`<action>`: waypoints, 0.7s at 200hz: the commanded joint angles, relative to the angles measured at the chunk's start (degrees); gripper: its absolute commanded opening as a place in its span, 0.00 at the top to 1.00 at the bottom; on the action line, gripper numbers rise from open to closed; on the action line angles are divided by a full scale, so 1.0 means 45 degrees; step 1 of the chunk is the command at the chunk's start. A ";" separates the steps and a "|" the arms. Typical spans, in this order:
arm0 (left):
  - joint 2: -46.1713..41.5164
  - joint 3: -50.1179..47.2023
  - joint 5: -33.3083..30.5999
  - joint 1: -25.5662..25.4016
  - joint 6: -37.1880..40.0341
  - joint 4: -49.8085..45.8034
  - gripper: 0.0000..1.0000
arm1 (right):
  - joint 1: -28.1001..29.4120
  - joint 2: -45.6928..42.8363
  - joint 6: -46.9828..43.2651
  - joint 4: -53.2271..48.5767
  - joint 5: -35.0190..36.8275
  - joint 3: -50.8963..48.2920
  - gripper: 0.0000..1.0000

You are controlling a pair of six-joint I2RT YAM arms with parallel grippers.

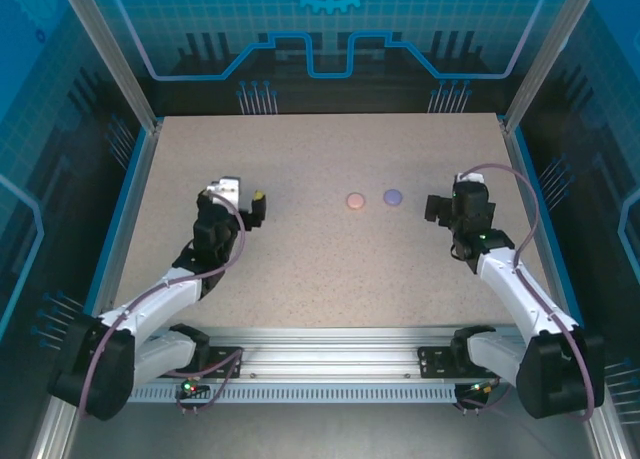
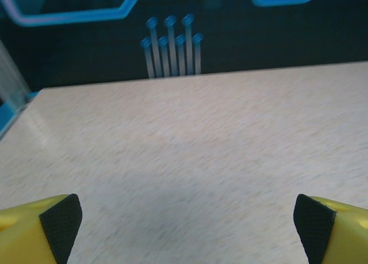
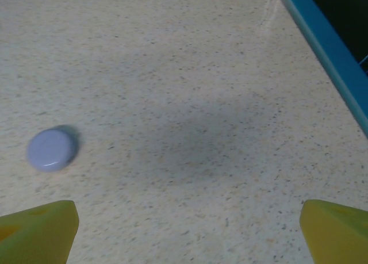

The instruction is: Insert the wireless bluetooth earbuds into the charging case

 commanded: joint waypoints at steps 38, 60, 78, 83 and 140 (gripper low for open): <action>0.1946 -0.2117 -0.1220 0.1406 -0.0163 0.4320 0.01 | -0.0551 0.2215 -0.1579 0.5076 0.0846 -0.1322 0.00; 0.2657 -0.1843 -0.0238 0.1973 -0.0117 0.4848 0.01 | -0.0557 0.3261 -0.1817 0.7178 0.0606 -0.1846 0.00; 0.3192 -0.1757 0.1301 0.2514 -0.0423 0.5109 0.01 | -0.0549 0.3685 -0.1918 0.7766 -0.0299 -0.1902 0.00; 0.3461 -0.1825 0.1593 0.2591 -0.0451 0.5524 0.01 | -0.0539 0.3746 -0.1930 0.8293 -0.0572 -0.2061 0.00; 0.5322 -0.0917 0.3821 0.2876 0.0075 0.5427 0.01 | -0.0399 0.5114 -0.3033 1.1606 -0.3433 -0.3122 0.00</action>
